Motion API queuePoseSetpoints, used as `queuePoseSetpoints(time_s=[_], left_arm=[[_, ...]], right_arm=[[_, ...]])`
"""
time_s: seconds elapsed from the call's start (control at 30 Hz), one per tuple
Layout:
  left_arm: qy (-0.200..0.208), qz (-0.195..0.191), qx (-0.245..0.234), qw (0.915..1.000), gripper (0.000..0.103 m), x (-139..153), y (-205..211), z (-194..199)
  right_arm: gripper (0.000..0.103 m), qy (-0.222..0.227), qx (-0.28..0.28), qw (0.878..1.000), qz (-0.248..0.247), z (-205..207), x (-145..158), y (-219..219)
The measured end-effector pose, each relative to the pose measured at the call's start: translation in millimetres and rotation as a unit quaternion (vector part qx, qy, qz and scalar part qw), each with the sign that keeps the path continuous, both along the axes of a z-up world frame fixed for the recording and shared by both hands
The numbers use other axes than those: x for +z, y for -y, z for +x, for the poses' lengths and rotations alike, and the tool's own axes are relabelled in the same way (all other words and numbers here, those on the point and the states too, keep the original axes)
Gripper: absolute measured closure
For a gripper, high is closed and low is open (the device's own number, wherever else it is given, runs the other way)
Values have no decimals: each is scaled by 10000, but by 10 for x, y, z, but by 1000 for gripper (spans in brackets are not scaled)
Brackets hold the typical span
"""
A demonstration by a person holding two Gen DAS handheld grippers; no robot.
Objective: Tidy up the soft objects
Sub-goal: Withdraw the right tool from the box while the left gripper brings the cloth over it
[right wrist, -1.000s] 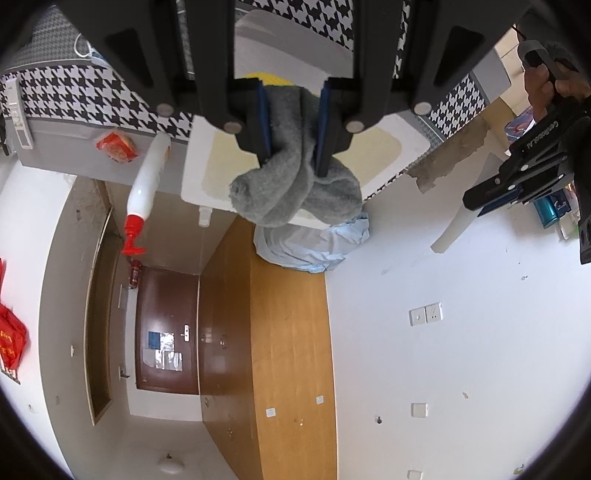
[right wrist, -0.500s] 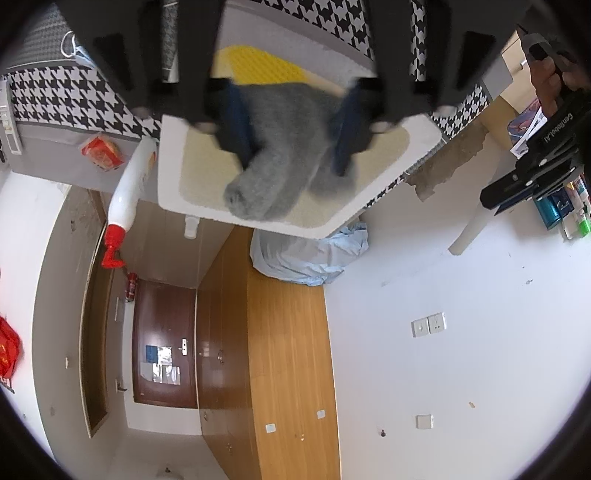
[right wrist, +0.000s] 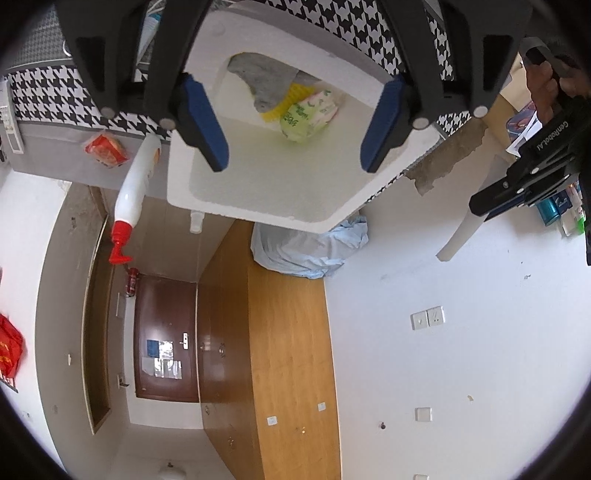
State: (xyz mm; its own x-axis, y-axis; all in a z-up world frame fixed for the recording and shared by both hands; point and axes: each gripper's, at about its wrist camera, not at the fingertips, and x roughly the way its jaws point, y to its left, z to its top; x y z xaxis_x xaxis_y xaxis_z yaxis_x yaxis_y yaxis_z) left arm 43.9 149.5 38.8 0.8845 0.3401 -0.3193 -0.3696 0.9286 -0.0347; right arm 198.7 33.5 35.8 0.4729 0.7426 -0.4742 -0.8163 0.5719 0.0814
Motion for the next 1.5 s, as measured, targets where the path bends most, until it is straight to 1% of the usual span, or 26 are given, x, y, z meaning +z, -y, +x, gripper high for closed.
queuePoseSetpoints(time_s=[0.03, 0.17, 0.3, 0.37, 0.4, 0.83, 1.1, 1.37, 1.5], left_arm=[[5, 5, -9, 10000, 86, 6, 5, 7], [-1, 32, -25, 10000, 86, 14, 22, 42], [-11, 38, -48, 10000, 86, 30, 52, 81], [-12, 43, -72, 10000, 86, 36, 60, 96], [-12, 43, -80, 10000, 86, 38, 65, 99], [-13, 73, -261, 9996, 86, 66, 140, 179], [-3, 105, -494, 9987, 86, 122, 232, 289], [-75, 158, -732, 9972, 86, 162, 312, 457], [-99, 145, -851, 9962, 86, 155, 346, 503]], right_arm=[[23, 12, -1, 10000, 0, -4, 1, 5], [14, 48, -63, 10000, -12, -3, 4, 34], [10, 58, -132, 9999, 28, 20, 18, 80], [5, 78, -145, 9999, 32, 29, 13, 99], [4, 88, -151, 9998, 21, 32, 11, 102], [3, 128, -325, 9994, -3, 43, 19, 271], [3, 231, -518, 9984, 17, -25, 43, 416], [3, 208, -781, 9967, 42, -20, 16, 606], [3, 168, -885, 9958, 137, -13, -3, 746]])
